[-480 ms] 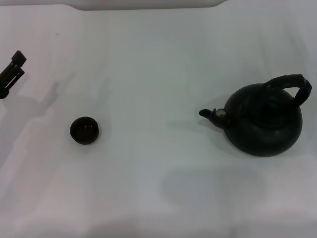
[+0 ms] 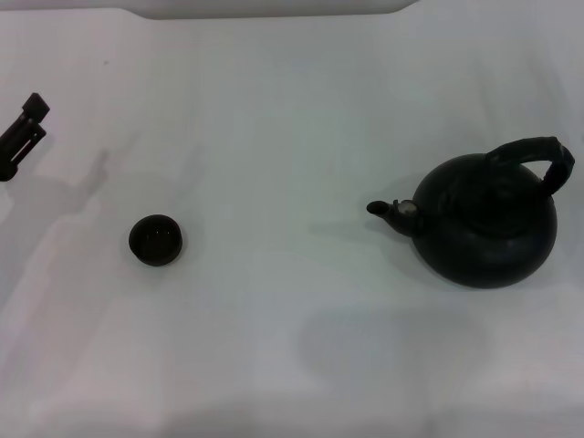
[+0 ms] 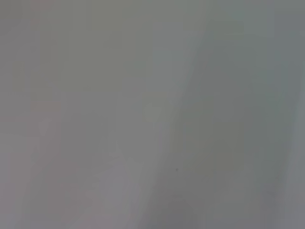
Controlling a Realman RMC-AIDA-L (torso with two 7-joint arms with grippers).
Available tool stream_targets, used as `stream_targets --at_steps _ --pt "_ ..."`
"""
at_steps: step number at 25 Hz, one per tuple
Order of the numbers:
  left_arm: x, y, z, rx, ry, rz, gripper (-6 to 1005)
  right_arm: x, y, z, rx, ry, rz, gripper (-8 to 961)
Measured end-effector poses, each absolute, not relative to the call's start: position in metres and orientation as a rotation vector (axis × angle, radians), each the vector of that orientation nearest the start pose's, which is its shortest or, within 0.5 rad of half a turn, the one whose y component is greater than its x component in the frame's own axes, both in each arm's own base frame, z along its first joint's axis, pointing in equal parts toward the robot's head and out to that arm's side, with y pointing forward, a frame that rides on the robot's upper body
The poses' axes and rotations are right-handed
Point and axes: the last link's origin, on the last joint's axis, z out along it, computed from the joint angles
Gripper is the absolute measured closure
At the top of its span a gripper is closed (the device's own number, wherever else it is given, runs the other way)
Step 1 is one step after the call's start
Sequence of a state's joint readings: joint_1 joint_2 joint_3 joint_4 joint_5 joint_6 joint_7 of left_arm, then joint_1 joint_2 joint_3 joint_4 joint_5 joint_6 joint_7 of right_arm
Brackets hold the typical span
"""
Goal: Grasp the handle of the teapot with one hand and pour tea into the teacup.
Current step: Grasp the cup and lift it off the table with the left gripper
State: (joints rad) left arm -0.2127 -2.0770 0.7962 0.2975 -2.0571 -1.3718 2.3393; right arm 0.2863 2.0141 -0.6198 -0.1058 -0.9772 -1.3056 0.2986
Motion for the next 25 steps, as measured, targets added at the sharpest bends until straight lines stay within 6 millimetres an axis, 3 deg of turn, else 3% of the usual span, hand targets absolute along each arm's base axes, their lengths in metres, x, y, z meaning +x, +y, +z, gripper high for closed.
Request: stream_targets --at_steps 20,25 --pt "-0.360 0.269 0.026 -1.838 -0.771 -0.952 150 0.389 0.274 0.045 -1.631 0.435 0.586 76" --pt "-0.354 0.285 0.048 -1.928 -0.917 -0.899 148 0.388 0.276 0.046 -1.632 0.428 0.588 76"
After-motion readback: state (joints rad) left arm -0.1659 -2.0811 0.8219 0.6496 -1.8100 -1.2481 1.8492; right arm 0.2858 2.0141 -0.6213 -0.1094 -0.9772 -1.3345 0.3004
